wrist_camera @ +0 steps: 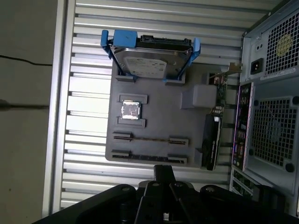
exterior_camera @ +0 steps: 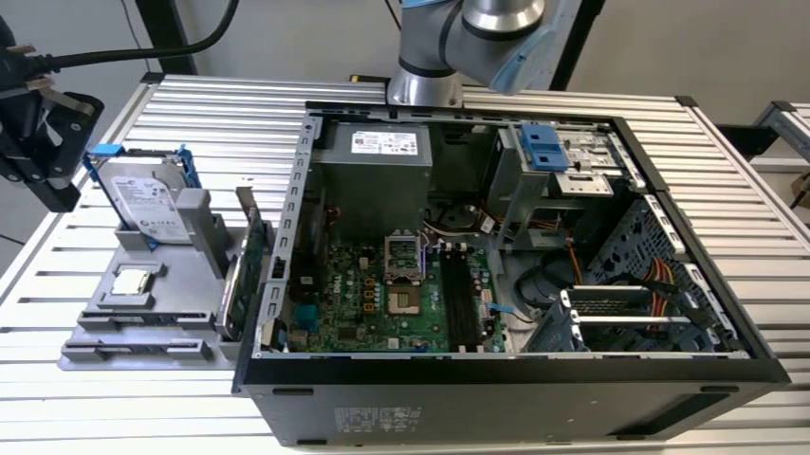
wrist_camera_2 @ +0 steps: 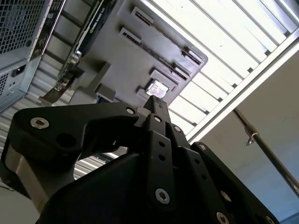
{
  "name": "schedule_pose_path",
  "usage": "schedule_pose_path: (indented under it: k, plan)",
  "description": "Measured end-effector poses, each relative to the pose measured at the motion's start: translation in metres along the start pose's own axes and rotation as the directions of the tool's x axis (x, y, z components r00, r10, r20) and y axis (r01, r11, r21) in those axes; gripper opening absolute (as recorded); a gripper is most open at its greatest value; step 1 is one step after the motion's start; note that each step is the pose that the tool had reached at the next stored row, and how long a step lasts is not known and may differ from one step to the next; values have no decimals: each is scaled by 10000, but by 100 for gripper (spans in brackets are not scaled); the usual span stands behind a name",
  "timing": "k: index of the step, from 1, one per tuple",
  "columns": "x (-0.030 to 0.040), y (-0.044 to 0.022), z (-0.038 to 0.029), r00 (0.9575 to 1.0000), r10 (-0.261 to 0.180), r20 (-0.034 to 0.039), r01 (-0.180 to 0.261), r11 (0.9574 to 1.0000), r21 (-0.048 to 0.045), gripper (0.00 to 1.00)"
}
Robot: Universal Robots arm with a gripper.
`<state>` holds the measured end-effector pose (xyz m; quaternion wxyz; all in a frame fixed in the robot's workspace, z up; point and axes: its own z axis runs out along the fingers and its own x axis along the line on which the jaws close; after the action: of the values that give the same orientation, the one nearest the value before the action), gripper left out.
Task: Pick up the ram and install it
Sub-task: 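Pick up the ram and move it above insertion slot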
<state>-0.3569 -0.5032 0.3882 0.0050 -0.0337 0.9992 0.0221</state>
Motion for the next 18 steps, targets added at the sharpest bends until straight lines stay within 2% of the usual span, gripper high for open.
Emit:
schedule_pose_path:
  k: [5,18]
  plan:
    - [0,0,1,10000,-66,-1,66,10000,-2,0]
    - [1,0,0,9964,-849,-36,849,9964,-11,0]
